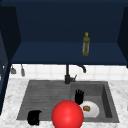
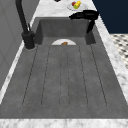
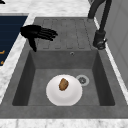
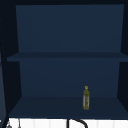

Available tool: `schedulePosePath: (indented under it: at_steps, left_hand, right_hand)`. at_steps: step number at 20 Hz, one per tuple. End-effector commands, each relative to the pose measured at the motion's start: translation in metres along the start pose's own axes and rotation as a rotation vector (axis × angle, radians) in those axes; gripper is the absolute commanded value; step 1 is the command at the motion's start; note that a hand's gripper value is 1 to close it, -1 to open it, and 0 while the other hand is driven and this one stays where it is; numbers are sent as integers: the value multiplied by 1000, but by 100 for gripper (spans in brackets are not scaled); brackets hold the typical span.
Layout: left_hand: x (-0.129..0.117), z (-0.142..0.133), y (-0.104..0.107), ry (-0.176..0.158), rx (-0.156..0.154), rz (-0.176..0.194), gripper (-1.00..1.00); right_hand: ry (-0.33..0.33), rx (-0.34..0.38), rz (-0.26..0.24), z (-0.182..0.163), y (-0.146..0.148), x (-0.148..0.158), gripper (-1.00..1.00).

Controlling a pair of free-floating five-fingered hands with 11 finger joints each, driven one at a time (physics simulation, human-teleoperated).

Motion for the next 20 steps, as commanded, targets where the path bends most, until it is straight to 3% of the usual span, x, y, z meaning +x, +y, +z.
schedulePosePath:
  at_steps: [1,2,3,8,14,20]
  left_hand:
    - [0,0,0,0,0,0,0]
    - [0,0,0,0,0,0,0]
    - [0,0,0,0,0,0,0]
    - [0,0,0,0,0,0,0]
    - [0,0,0,0,0,0,0]
    - [0,0,0,0,0,0,0]
  right_hand:
    - [-19,11,-127,8,3,-10,-100]
    - [-19,-4,-55,8,1,-5,-100]
    - [-11,3,-34,3,1,-1,-100]
    - [-38,22,-106,13,-21,-5,-100]
    - [-23,51,-101,29,-47,1,-100]
    - [-8,42,-104,70,-72,6,-100]
